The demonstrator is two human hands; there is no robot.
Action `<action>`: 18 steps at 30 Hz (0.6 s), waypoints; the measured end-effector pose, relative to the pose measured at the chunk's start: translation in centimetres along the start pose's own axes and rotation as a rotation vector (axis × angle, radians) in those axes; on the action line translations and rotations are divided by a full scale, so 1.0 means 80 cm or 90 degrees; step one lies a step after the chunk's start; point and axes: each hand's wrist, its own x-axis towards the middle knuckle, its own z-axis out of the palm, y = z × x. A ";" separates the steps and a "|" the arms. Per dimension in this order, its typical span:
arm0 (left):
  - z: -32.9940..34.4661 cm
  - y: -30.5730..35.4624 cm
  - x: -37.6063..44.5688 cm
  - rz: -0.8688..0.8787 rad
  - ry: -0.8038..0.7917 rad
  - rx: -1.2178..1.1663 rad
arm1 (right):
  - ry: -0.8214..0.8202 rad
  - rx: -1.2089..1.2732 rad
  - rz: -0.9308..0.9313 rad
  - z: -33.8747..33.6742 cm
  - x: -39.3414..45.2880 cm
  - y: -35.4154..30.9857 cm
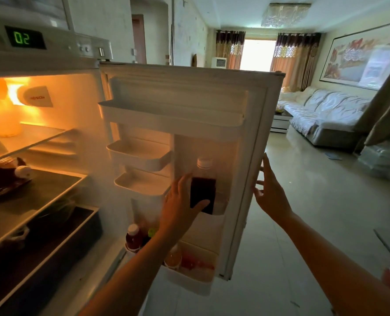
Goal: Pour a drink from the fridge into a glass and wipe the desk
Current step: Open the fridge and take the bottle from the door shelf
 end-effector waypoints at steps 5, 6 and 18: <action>0.012 -0.011 0.051 -0.048 -0.088 -0.071 | -0.011 -0.007 0.036 0.001 0.021 0.014; 0.016 -0.012 0.057 -0.062 -0.102 -0.103 | -0.012 -0.006 0.040 0.002 0.024 0.016; 0.038 0.000 0.072 -0.084 -0.094 -0.328 | -0.047 -0.007 0.024 -0.001 0.037 0.032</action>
